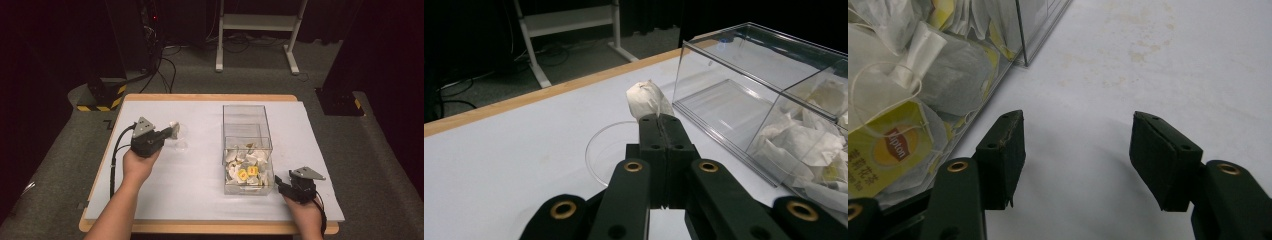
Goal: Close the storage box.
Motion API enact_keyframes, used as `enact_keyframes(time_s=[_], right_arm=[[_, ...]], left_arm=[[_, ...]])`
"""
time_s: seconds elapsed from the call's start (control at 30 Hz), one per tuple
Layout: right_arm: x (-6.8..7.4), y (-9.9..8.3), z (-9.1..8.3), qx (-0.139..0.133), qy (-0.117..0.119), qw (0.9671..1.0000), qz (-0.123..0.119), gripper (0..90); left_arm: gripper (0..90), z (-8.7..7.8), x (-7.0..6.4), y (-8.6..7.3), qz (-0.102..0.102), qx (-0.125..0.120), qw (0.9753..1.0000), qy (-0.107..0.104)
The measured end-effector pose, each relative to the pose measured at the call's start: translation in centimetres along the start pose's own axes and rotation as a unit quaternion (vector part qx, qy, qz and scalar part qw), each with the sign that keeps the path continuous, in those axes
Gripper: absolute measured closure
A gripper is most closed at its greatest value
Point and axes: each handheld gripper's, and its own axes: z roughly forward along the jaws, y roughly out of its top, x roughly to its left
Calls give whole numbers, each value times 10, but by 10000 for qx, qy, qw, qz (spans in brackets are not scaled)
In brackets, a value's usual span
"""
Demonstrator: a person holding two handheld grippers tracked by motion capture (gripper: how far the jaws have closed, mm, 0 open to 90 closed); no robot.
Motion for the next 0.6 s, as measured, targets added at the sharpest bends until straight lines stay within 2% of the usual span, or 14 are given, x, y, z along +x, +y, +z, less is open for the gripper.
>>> enact_keyframes(time_s=[0.37, 0.6], right_arm=[[0, 0, 0, -4, 15, 10000, 14, 392], [0, 0, 0, -3, 19, 10000, 10, 392]], left_arm=[[898, 17, 7, 0, -50, 193, 9998, 40], [897, 26, 10, -3, -156, 282, 9995, 63]])
